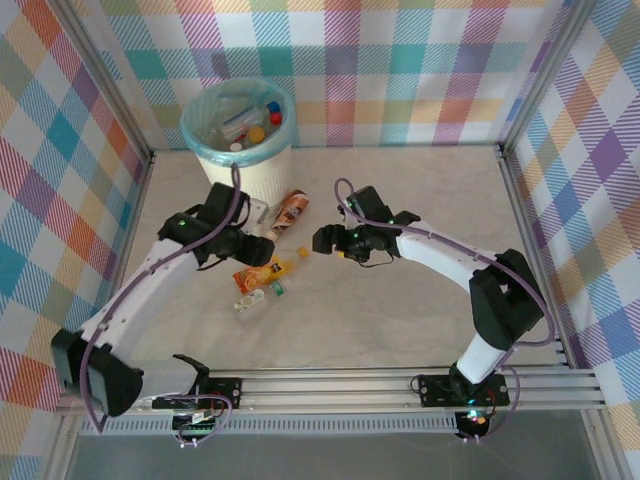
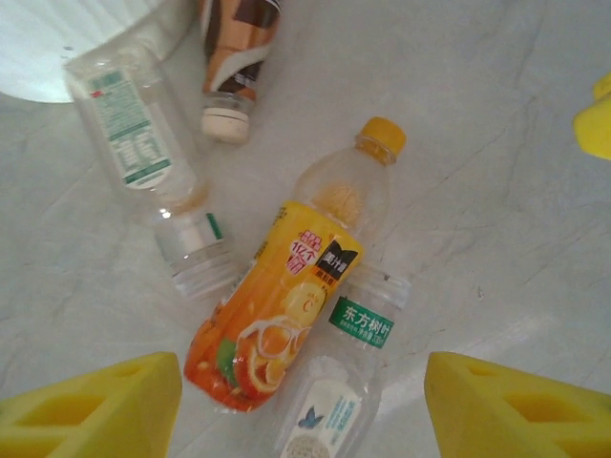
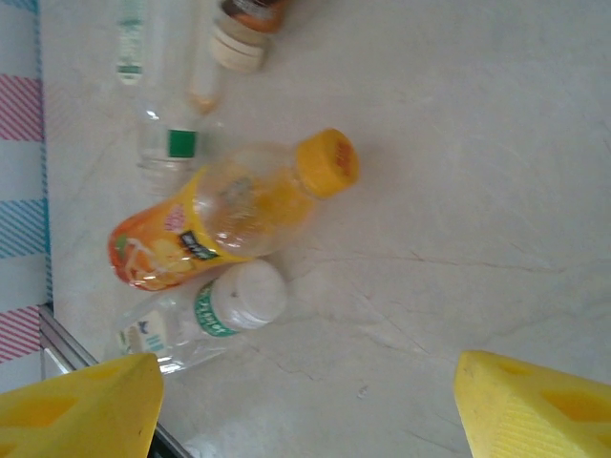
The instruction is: Put the plastic bottles in the bin
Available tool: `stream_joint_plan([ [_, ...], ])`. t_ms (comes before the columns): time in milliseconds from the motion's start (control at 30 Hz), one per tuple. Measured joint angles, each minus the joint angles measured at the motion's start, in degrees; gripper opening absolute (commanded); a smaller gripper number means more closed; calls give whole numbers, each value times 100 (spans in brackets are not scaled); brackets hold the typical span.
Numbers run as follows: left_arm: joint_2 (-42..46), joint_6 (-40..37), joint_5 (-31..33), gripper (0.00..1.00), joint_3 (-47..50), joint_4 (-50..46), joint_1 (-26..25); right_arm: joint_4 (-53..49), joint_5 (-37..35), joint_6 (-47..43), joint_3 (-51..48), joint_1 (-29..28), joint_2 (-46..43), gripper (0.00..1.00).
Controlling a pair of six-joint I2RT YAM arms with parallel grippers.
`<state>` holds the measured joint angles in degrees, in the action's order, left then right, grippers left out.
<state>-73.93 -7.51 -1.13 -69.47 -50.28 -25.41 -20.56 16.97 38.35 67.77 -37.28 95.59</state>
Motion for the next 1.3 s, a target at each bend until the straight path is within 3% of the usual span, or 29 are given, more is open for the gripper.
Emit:
stream_joint_plan([
  [267, -1429, -350, 127, 73, -236, 271, -595, 48, 11, 151, -514, 162, -79, 82],
  [600, -2879, -763, 424, 75, -1318, 391, -758, -68, -144, 90, -1440, 793, -1305, 88],
  [833, -3602, -890, 422, 70, -1878, 332, -758, -146, -201, -35, -1746, 1078, -1821, 89],
  [1300, -4448, -1073, 538, 60, -2535, -74, -850, -186, -195, -249, -1808, 1290, -1904, 92],
])
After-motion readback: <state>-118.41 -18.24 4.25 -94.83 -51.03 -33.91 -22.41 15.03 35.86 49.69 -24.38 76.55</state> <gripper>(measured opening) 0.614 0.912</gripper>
